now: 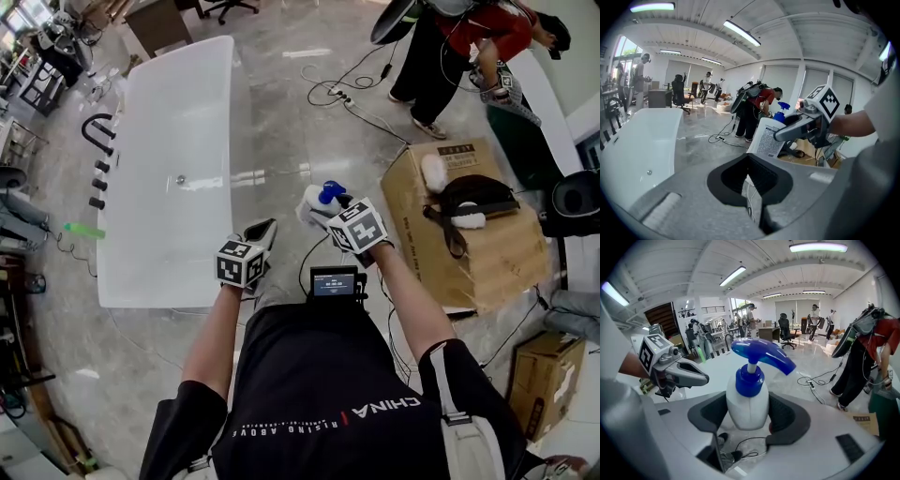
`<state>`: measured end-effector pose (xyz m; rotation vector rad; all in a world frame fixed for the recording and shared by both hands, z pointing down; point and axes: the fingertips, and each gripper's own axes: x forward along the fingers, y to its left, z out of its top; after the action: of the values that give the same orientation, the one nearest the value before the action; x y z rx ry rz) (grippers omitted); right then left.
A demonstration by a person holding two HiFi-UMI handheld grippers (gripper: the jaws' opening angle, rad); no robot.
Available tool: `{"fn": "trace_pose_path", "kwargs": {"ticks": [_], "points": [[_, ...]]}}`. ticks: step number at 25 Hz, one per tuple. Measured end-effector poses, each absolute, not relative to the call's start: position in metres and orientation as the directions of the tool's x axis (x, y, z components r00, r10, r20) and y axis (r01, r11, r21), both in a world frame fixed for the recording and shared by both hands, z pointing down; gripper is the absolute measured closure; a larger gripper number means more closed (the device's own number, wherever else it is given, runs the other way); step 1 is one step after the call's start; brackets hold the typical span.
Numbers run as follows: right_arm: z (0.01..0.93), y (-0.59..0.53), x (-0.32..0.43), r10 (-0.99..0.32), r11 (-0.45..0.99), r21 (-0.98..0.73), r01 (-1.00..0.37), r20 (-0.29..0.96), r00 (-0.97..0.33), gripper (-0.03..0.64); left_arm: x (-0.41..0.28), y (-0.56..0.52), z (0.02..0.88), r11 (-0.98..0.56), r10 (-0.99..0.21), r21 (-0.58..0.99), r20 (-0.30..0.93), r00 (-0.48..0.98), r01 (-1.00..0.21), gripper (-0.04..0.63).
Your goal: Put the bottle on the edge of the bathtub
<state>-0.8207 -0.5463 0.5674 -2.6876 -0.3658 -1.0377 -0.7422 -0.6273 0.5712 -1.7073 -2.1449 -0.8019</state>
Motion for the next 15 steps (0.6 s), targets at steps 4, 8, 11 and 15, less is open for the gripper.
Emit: {"fn": "trace_pose_path", "kwargs": {"ticks": [4, 8, 11, 15], "points": [[0.568, -0.546, -0.822, 0.145, -0.937, -0.138, 0.319, 0.679, 0.72, 0.345, -0.745, -0.628, 0.571, 0.15, 0.797, 0.252, 0.542, -0.268, 0.956, 0.586], [0.572, -0.538, -0.821, 0.138, -0.934, -0.152, 0.323, 0.68, 0.72, 0.345, -0.745, -0.622, 0.577, 0.15, 0.787, 0.261, 0.552, -0.275, 0.954, 0.586], [0.576, -0.53, -0.816, 0.137, -0.932, -0.157, 0.326, 0.683, 0.718, 0.345, -0.741, -0.612, 0.582, 0.146, 0.782, 0.275, 0.556, -0.282, 0.95, 0.586], [0.578, -0.509, -0.807, 0.148, -0.928, -0.153, 0.34, 0.686, 0.713, 0.345, -0.731, -0.588, 0.591, 0.157, 0.775, 0.286, 0.558, -0.297, 0.945, 0.586]]}}
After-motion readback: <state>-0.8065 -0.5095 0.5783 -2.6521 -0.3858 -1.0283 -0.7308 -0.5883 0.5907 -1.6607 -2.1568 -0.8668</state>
